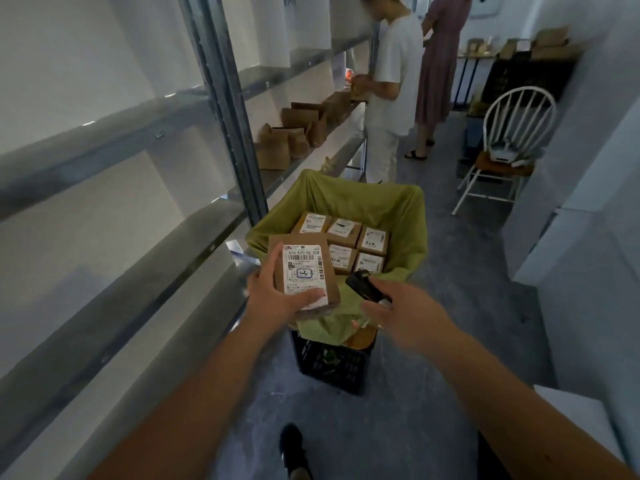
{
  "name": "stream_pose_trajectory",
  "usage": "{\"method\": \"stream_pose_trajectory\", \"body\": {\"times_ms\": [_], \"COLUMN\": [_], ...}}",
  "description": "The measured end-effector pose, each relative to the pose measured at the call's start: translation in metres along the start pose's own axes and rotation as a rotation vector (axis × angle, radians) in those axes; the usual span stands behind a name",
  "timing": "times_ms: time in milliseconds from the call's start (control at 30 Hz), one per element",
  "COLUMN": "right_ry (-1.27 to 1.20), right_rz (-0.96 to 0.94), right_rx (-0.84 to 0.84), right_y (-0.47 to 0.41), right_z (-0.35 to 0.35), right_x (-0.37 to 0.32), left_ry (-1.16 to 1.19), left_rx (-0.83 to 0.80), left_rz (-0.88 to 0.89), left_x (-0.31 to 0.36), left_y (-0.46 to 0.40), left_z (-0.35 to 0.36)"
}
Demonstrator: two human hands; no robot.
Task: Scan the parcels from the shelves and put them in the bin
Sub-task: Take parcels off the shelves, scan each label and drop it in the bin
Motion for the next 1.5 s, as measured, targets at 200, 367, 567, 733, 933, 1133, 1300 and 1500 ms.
{"method": "stream_pose_trajectory", "body": {"times_ms": [200,367,567,733,933,1133,1300,1500], "right_ry": [-0.027,-0.085,-0.127,-0.107,-0.047,-0.014,0.002,0.017], "right_rz": [0.013,0.129,0.262,0.361,0.410,0.444,0.448,0.458], "right_rx": [-0.003,0.009,-0.017,-0.027,-0.070,-0.095,-0.107,-0.123], "right_y": [-0.065,-0.149,-0.233,-0.264,-0.297,-0.307,-0.313,-0.318], "right_z": [0.008,0.025,0.028,0.040,0.055,0.066,0.070,0.079], "right_x": [0.009,0.020,0.023,0.030,0.025,0.019,0.021,0.026], "left_ry": [-0.018,0.000,-0.106,-0.221,-0.235,-0.373,-0.361,-0.383], "left_rx": [-0.024,-0.129,-0.411,-0.535,-0.631,-0.688,-0.661,-0.706], "left_rz": [-0.007,-0.024,-0.037,-0.151,-0.235,-0.204,-0.219,-0.196], "left_x": [-0.032,-0.036,-0.053,-0.082,-0.114,-0.117,-0.132,-0.142], "left_y": [-0.089,-0.169,-0.269,-0.322,-0.353,-0.334,-0.327,-0.332], "left_z": [0.017,0.030,0.038,0.049,0.073,0.083,0.092,0.097]}}
Point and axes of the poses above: each hand's wrist, its own y-axis away from the middle knuckle, its own z-axis out of the palm, x = y × z, the point moved 5 cm from there along -y, towards the middle knuckle, and after that the axes turned 3 degrees about -y, right-handed, at the moved point
